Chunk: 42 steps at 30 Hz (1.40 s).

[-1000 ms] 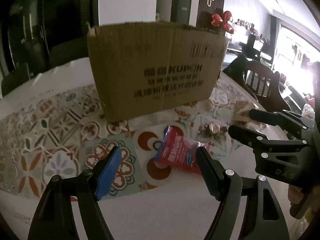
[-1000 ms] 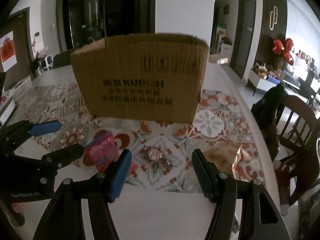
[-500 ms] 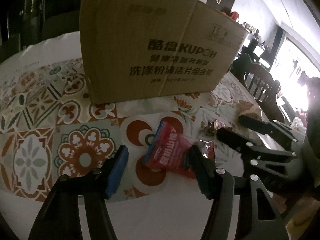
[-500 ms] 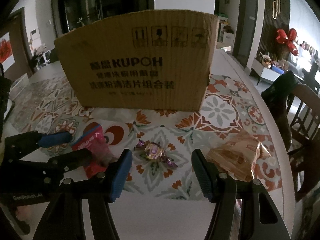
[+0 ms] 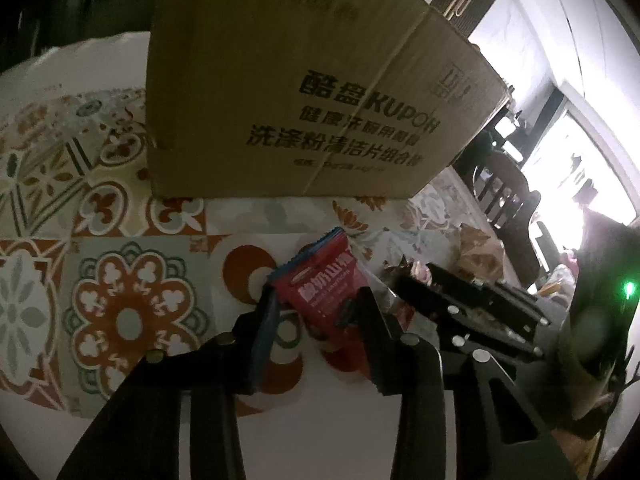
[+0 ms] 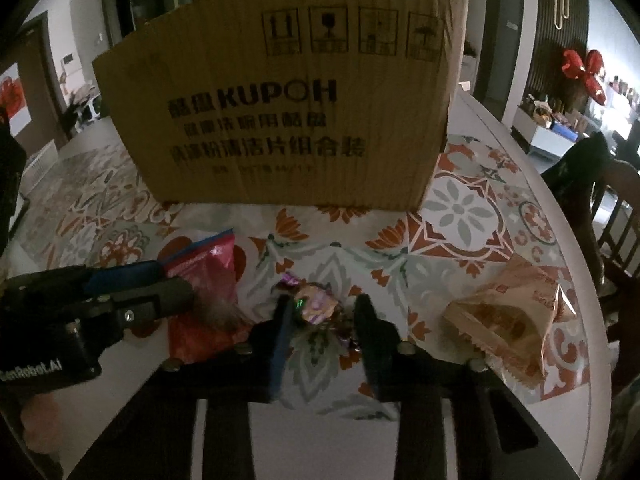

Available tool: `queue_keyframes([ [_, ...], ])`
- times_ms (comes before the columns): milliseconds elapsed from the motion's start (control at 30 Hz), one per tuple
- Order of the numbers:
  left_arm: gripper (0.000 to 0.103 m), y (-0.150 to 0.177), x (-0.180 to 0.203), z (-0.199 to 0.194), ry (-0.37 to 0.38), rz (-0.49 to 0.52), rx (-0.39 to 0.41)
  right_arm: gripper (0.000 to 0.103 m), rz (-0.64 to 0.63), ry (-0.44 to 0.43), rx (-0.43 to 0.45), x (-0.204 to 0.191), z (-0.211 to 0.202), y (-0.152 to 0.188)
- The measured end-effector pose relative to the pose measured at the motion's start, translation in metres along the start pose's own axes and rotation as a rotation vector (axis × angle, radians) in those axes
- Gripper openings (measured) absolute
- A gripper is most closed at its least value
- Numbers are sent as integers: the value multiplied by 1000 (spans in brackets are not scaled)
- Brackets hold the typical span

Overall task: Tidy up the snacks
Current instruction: 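Grasp the purple-wrapped candy with the right gripper while the left gripper grasps the red packet, then carry both snacks over the box and open both grippers inside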

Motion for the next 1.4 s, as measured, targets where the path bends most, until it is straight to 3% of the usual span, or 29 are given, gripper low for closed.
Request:
queue_keyframes([
  [233, 18, -4, 9, 11, 112, -93, -43, 26, -5, -11, 4, -4, 0, 0],
  [433, 6, -8, 18, 7, 79, -54, 3, 25, 2, -15, 9, -7, -2, 0],
  [800, 4, -7, 23, -10, -15, 52, 103, 25, 60, -37, 52, 0, -19, -1],
  [1400, 4, -18, 42, -67, -20, 153, 262, 25, 72, -48, 199, -6, -75, -30],
])
Point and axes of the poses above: each gripper's, at about its wrist camera, not at the fingertips, and z roughly the way its jaws point, x to its right, y to its underside, the point moved 7 cm from there along z, roughly the way its jaws point, and after that the axes turned 8 degrees about -z, right-handed, at the moved point
